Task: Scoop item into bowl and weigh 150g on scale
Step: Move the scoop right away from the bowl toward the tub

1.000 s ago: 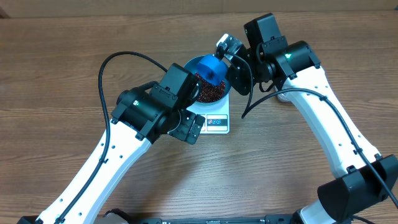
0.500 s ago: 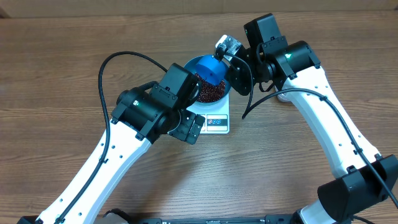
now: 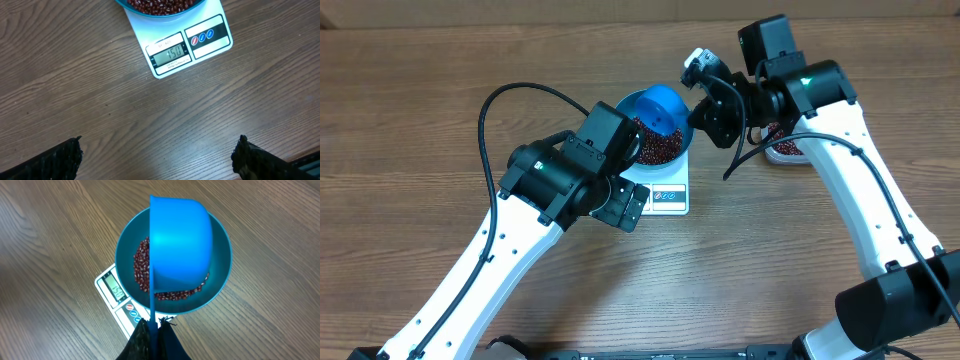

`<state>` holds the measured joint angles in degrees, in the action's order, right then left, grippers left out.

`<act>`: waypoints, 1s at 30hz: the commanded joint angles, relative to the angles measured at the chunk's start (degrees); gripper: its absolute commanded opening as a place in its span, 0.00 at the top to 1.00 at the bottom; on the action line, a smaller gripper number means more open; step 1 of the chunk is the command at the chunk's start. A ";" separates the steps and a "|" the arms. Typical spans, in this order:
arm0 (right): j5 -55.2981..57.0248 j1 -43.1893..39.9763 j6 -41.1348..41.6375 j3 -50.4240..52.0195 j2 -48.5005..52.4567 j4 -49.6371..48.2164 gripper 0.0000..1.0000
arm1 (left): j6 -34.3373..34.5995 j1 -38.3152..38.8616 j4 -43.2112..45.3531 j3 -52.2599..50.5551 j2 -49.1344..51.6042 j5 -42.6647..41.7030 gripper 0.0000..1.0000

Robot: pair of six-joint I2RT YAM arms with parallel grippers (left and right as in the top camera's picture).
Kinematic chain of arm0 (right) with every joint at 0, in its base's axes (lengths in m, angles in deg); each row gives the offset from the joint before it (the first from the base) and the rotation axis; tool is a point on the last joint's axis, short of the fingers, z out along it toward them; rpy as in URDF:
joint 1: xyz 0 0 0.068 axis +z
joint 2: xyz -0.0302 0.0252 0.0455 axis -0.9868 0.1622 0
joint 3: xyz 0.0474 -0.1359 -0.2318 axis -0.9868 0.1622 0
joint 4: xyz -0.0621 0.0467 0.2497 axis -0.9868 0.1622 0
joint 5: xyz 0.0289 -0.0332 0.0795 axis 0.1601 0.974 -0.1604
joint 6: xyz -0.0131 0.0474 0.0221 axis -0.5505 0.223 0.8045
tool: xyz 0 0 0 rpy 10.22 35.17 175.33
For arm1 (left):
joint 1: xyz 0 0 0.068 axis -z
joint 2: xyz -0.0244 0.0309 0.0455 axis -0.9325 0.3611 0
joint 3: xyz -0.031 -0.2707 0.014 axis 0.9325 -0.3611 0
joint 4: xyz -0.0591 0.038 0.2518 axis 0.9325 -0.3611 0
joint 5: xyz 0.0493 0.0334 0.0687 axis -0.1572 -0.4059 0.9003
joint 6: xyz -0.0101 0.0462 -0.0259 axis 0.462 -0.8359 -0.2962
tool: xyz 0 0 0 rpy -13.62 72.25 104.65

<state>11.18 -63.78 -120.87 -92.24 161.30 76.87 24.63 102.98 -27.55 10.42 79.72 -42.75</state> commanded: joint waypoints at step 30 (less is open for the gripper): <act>18.75 -30.05 16.35 0.17 -6.69 3.69 0.96 | 0.42 0.33 0.07 -0.09 0.39 0.52 0.00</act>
<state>19.68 -95.10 -105.63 -92.24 156.01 80.33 24.63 102.98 -27.55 10.42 79.72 -42.75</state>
